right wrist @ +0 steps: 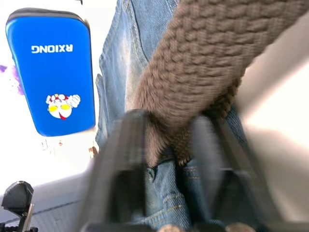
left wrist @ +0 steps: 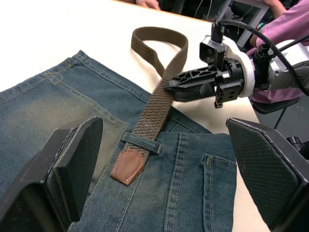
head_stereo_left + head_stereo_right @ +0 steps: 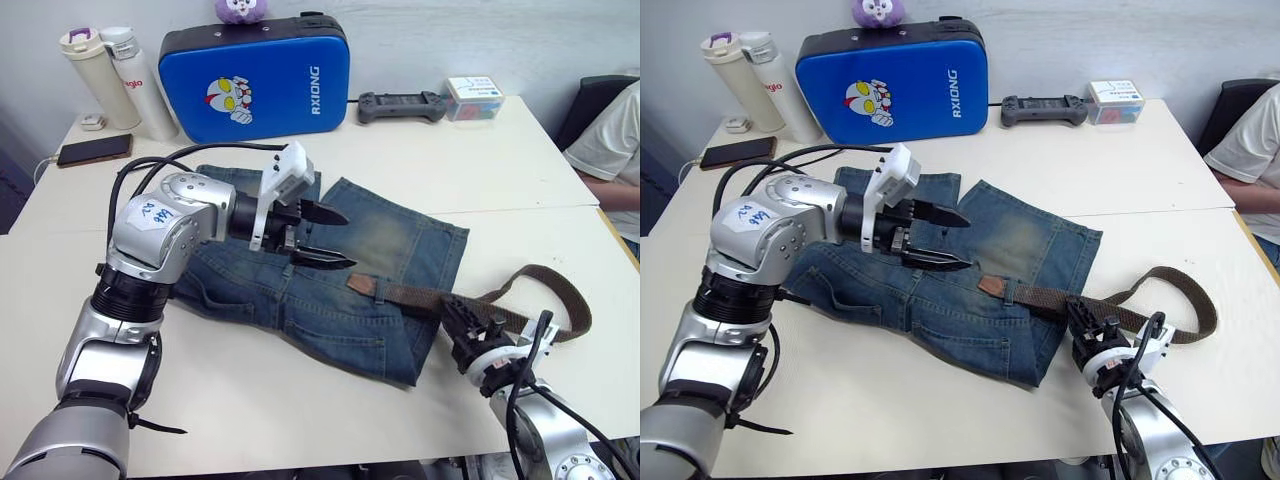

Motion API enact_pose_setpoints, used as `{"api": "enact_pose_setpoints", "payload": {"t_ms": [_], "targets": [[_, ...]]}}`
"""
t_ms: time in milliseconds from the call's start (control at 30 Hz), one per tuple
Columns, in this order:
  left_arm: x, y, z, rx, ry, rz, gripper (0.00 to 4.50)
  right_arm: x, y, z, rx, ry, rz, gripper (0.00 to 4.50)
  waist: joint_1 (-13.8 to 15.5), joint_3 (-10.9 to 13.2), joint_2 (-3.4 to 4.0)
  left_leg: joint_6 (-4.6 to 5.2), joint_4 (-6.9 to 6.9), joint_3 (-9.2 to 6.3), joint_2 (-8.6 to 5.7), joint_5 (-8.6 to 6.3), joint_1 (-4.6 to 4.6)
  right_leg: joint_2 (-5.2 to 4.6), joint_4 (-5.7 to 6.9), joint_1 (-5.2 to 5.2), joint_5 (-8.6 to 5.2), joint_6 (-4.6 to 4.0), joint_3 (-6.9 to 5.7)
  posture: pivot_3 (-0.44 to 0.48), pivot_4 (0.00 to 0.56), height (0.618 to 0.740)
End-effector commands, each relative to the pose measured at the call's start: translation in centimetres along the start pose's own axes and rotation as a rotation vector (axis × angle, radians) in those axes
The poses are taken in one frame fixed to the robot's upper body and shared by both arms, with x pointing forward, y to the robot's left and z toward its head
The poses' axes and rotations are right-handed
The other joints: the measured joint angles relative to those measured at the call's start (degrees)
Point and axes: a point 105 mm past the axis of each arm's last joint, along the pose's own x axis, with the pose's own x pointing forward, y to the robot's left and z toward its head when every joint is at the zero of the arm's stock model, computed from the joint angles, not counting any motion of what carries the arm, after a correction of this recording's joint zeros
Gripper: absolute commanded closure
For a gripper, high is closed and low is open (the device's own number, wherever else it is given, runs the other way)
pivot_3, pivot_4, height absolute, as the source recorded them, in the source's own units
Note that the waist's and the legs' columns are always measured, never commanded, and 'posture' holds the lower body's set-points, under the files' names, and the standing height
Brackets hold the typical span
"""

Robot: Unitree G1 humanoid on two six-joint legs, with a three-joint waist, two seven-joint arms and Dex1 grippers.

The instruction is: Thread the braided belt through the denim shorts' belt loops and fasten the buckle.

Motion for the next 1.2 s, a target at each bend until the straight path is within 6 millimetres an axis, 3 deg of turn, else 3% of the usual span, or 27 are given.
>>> {"api": "enact_pose_setpoints", "payload": {"t_ms": [33,233,367,800,1000,1033,1067,1167,1200], "targets": [[-0.5,-0.2,1.0,0.045,-0.012,0.013,0.0,-0.1,0.7,0.3,-0.002,-0.012,0.038,4.46,-0.01,0.0,0.0,0.0,0.0,0.0,0.0,0.0,0.0,0.0,0.01,0.0,0.0,0.0,0.0,0.0,0.15,0.74],[-0.7,-0.2,0.9,0.041,-0.01,0.025,0.0,-0.3,1.4,-0.7,-0.083,0.069,0.036,4.46,-0.05,0.0,0.0,0.0,-0.01,0.0,0.0,0.0,0.01,0.0,0.02,-0.01,0.0,0.0,0.0,0.0,0.15,0.74],[-0.7,-0.3,0.8,0.038,-0.009,0.029,0.0,0.4,1.8,-3.5,-0.156,0.209,0.017,4.46,-0.38,0.0,0.0,-0.01,-0.01,0.0,0.02,0.0,0.01,0.01,0.02,-0.02,0.0,0.0,0.0,0.0,0.15,0.74],[-0.3,-0.2,1.0,0.048,-0.007,0.034,0.0,5.6,3.5,-8.8,-0.424,0.422,0.059,4.46,-1.54,0.0,0.0,-0.03,-0.01,0.0,-0.01,0.01,-0.02,0.02,0.07,-0.12,-0.01,-0.02,0.05,0.0,0.15,0.74],[-0.4,-0.1,0.8,0.046,-0.004,0.042,0.0,5.6,3.4,-8.2,-0.45,0.405,0.055,4.46,-1.49,0.0,0.0,-0.02,-0.03,0.0,0.0,0.01,-0.03,0.03,0.11,-0.17,-0.01,-0.02,0.07,0.0,0.15,0.74],[-0.4,-0.1,0.8,0.046,-0.004,0.042,0.0,5.3,3.7,-7.8,-0.448,0.399,0.066,3.77,-1.44,0.0,0.0,-0.02,-0.02,0.0,-0.01,0.01,-0.03,0.03,0.11,-0.17,-0.01,-0.02,0.07,0.0,0.15,0.74],[-0.4,-0.1,0.8,0.046,-0.005,0.042,0.0,4.8,4.0,-7.4,-0.447,0.392,0.079,3.55,-1.41,0.0,0.0,-0.02,-0.02,0.0,0.0,0.01,-0.03,0.03,0.1,-0.17,-0.01,-0.02,0.06,0.0,0.15,0.74],[-0.5,0.0,0.8,0.044,-0.01,0.044,0.0,3.2,5.1,-6.5,-0.483,0.398,0.132,2.01,-1.36,0.0,0.0,-0.02,0.0,0.0,-0.02,0.01,-0.05,0.02,0.1,-0.16,-0.01,-0.02,0.07,0.0,0.15,0.74],[-0.5,0.0,0.7,0.044,-0.011,0.044,0.0,2.5,5.6,-6.4,-0.518,0.416,0.16,1.75,-1.32,0.0,0.01,-0.01,0.0,0.0,-0.02,0.01,-0.05,0.02,0.1,-0.16,-0.01,-0.02,0.07,0.0,0.15,0.74]]}}
